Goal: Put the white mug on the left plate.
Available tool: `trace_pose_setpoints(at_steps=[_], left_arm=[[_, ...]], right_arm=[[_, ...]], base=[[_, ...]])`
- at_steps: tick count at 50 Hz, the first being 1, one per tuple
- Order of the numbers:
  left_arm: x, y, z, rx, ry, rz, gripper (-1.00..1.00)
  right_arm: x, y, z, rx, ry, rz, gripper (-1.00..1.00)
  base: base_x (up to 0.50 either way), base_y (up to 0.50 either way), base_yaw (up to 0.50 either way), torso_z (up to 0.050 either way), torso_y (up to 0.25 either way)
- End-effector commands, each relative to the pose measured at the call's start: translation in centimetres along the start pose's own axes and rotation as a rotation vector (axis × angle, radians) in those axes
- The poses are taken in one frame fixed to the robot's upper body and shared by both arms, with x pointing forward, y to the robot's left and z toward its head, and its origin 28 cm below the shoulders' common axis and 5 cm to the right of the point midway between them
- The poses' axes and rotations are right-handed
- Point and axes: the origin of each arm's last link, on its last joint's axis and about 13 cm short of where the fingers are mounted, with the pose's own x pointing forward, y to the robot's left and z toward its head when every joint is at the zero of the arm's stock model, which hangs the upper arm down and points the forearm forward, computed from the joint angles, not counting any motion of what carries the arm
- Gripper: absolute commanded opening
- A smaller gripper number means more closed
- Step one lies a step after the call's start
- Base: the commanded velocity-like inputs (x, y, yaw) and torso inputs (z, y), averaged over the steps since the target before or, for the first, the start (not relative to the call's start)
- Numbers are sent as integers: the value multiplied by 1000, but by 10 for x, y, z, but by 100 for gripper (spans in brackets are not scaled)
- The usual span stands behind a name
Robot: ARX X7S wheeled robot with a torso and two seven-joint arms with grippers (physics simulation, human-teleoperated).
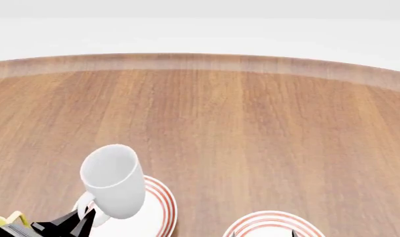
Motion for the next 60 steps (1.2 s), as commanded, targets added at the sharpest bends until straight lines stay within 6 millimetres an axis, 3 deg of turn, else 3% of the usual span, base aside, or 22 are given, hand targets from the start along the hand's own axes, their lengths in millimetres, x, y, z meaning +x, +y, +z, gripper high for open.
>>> trace_pose_setpoints(at_steps=[1,60], left_arm=[[6,0,-6,-22,-15,27,-100],[7,-6,-17,59,72,134,-100]], right_arm=[[-1,0,1,0,-1,-1,100],[-1,-1,1,1,-6,-5,100]], base=[[0,0,0,0,0],[0,0,0,0,0]])
